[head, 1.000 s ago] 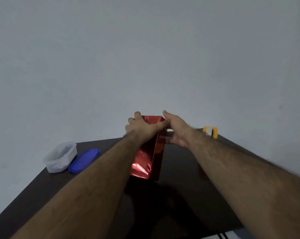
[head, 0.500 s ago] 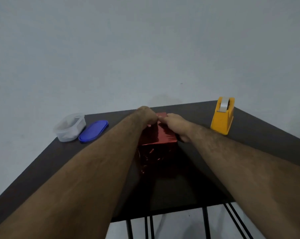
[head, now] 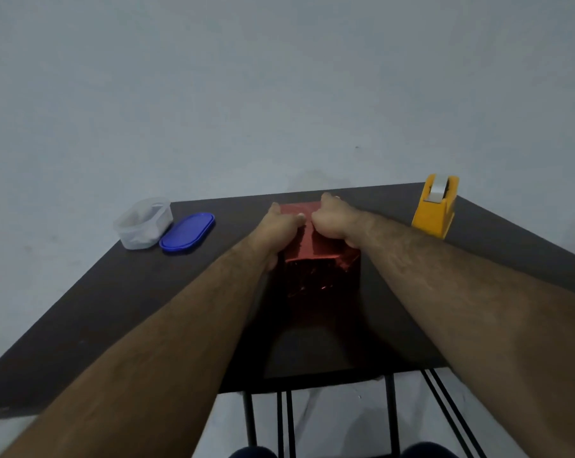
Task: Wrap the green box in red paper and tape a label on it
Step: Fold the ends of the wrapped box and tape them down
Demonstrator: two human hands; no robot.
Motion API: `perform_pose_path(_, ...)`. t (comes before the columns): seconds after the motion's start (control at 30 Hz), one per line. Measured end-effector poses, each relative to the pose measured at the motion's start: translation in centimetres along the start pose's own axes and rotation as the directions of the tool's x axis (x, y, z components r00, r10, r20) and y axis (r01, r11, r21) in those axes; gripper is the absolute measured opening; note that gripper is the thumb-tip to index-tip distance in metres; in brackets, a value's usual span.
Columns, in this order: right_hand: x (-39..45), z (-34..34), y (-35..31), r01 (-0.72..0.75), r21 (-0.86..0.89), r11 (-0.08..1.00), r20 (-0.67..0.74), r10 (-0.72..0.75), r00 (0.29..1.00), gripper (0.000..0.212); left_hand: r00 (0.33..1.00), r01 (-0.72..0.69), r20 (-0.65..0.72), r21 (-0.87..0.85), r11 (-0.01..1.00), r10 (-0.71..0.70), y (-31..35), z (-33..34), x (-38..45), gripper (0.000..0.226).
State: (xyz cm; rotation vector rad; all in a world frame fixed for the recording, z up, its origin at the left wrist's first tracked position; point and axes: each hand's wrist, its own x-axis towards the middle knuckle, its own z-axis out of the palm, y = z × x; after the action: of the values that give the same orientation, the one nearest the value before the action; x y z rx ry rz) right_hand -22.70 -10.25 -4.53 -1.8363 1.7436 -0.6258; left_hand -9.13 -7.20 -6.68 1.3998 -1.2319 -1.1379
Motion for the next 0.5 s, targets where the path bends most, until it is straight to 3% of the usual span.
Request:
perform_pose_path(0.07, -0.2, 0.1, 0.2, 0.076, -0.133, 0.988, 0.06, -0.069, 0.996, 0.062, 1.0, -0.002, -0.001, 0.029, 1.0, 0.002, 0.1, -0.3, 0.0, 0.053)
perform_pose_path(0.17, 0.3, -0.9, 0.7, 0.151, -0.287, 0.946, 0.165, -0.106, 0.981, 0.061, 1.0, 0.012, -0.01, 0.059, 0.998, -0.011, -0.1, -0.6, 0.4, 0.061)
perform_pose_path(0.23, 0.8, -1.5, 1.0, 0.165, -0.33, 0.929, 0.162, -0.117, 0.98, 0.059, 1.0, 0.023, -0.005, 0.109, 0.994, -0.022, -0.1, -0.7, 0.6, 0.066)
perform_pose_path(0.33, 1.8, -2.3, 2.3, 0.165, -0.28, 0.946, 0.018, -0.167, 0.986, 0.057, 0.999, -0.038, -0.003, 0.323, 0.946, 0.041, 0.2, -1.1, 1.3, 0.066)
perform_pose_path(0.43, 2.6, -2.2, 3.0, 0.272, -0.218, 0.937, 0.052, -0.267, 0.962, 0.059, 0.983, -0.18, 0.06, 0.524, 0.833, 0.175, 1.2, -1.6, 1.7, 0.075)
perform_pose_path(0.5, 3.2, -1.7, 3.1, 0.255, -0.147, 0.956, 0.088, -0.244, 0.966, 0.06, 0.97, -0.242, 0.131, 0.572, 0.783, 0.204, 1.9, -1.8, 2.1, 0.072)
